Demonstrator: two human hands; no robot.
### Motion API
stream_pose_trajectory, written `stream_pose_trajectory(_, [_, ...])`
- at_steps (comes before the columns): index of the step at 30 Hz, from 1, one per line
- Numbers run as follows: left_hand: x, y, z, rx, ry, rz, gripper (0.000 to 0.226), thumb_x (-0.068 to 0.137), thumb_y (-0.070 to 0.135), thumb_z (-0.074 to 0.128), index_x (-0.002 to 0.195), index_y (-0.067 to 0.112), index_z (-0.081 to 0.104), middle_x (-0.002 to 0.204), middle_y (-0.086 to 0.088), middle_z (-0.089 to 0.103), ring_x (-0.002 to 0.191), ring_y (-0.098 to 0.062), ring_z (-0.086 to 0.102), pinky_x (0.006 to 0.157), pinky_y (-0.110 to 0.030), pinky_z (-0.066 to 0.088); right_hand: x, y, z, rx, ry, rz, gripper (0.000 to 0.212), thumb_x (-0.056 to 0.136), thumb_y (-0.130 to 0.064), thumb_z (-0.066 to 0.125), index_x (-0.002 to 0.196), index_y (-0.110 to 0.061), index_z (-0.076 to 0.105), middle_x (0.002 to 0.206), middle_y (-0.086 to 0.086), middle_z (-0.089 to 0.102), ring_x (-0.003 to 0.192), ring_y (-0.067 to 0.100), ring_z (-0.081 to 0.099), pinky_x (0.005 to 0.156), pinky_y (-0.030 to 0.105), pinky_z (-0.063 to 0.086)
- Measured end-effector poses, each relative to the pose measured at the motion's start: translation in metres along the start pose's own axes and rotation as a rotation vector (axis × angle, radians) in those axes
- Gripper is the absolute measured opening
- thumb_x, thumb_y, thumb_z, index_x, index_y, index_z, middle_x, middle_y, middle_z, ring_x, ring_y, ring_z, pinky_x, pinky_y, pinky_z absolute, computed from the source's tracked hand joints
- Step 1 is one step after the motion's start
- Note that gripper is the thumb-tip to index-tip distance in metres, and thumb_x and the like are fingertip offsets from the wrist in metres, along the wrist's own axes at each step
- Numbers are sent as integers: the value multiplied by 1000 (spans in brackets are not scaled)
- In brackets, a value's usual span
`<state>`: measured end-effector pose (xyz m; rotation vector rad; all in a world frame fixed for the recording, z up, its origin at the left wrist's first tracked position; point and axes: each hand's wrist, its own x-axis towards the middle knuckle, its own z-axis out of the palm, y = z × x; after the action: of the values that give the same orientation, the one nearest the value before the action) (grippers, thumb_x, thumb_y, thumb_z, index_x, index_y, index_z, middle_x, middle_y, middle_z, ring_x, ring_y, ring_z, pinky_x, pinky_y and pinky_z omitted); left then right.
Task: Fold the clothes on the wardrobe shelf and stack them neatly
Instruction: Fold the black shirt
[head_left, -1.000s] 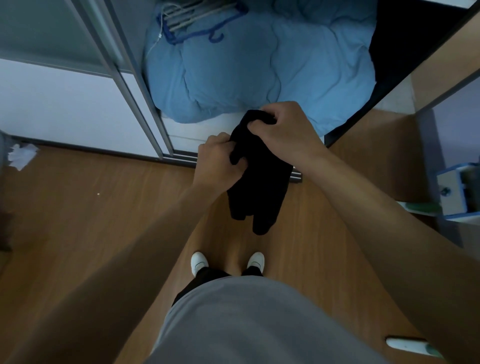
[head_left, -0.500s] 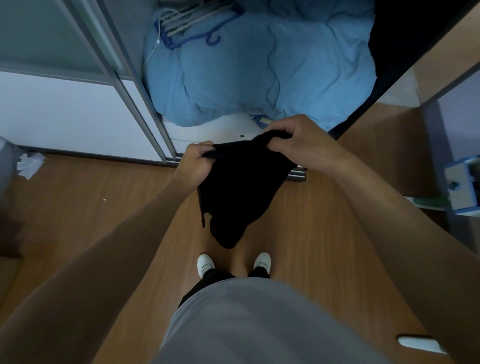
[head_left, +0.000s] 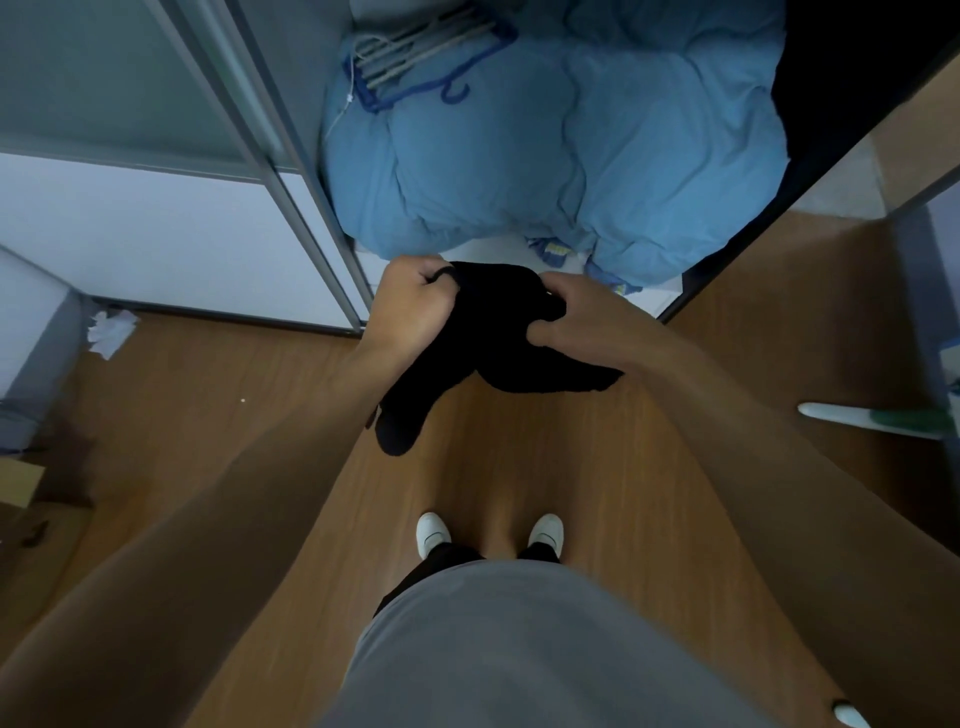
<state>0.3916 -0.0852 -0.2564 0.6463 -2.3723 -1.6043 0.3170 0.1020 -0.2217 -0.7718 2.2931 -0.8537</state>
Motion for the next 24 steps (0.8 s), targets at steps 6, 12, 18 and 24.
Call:
stream_pose_trajectory(6, [3,-6,-9,119,29,-6,22,76,15,50,56,8,57,61,-7,59,57,-7,53,56,-26,38,2,-6,-8,106,137,-72,36,91,-46,64,70,-18,71,60,-3,63,55,6,58,57,18,38])
stream_pose_trajectory(12, [1,-16,-6,183,5,-9,33,85,6,59,56,22,62,69,8,61,67,-7,59,65,-23,46,4,-7,-20,-215,75,-88,23,100,-25,55,106,-14,75,100,2,73,94,18,66,87,38,51])
stream_pose_trajectory(18, [-3,-6,10,96,-72,99,21,83,0,61,65,7,69,73,-4,60,63,-5,55,60,-18,42,12,-17,-17,-165,158,48,28,84,2,45,89,-14,67,93,4,63,88,15,58,70,23,40])
stream_pose_trajectory(24, [-8,-27,0,303,-198,415,24,69,2,52,50,12,40,58,8,41,61,-20,46,64,-29,37,5,-36,-12,209,172,75,31,85,5,42,62,-12,54,53,-2,42,39,2,37,43,19,27])
